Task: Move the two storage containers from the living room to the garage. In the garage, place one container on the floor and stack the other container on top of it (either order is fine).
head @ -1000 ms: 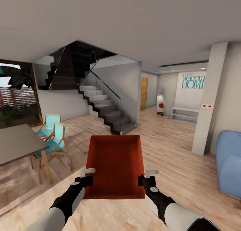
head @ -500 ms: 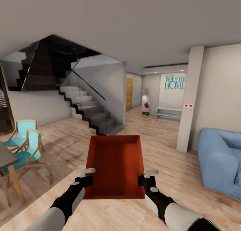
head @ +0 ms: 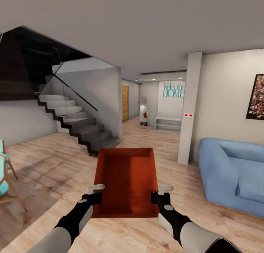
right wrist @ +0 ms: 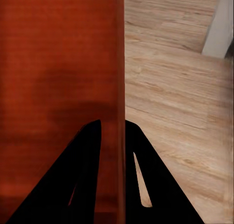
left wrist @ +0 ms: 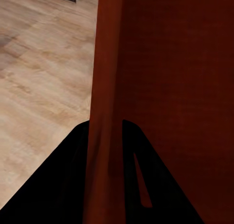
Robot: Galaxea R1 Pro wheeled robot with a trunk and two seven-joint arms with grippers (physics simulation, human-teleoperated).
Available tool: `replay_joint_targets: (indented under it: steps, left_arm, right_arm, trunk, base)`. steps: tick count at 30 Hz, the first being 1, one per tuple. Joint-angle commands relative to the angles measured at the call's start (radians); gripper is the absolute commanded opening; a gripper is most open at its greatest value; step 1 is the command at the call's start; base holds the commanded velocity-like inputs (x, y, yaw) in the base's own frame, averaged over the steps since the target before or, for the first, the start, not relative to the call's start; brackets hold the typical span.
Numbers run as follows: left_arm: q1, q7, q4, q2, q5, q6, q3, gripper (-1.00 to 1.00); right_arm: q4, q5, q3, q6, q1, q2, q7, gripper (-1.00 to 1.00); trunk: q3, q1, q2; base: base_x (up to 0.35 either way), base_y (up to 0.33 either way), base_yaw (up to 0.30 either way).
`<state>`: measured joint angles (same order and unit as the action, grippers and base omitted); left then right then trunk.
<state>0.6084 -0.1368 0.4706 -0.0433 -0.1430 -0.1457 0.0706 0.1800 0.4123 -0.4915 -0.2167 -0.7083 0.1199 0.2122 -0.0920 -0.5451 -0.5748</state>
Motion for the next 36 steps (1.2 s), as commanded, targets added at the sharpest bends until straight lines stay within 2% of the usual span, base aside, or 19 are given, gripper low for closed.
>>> replay_joint_targets:
  steps: [1, 15, 36]
  left_arm:
    - [0.000, -0.014, 0.006, 0.009, 0.005, -0.006, -0.006, -1.00]
    - [0.001, -0.014, 0.005, 0.010, 0.005, -0.007, -0.006, -1.00]
    - [0.000, -0.014, 0.005, 0.021, 0.005, -0.006, -0.006, -1.00]
  right_arm:
    - [-0.091, 0.016, 0.013, -0.004, 0.000, -0.026, -0.001, -1.00]
    - [-0.091, 0.016, 0.013, -0.004, 0.000, -0.026, 0.000, -1.00]
    - [-0.091, 0.017, 0.013, -0.006, 0.000, -0.025, -0.001, -1.00]
  trunk:
    - [0.000, -0.001, 0.000]
    - [0.000, -0.001, 0.000]
    - [0.000, -0.001, 0.000]
  base:
    - [0.321, 0.000, -0.287]
    - [0.321, 0.000, -0.275]
    - [0.321, 0.000, -0.015]
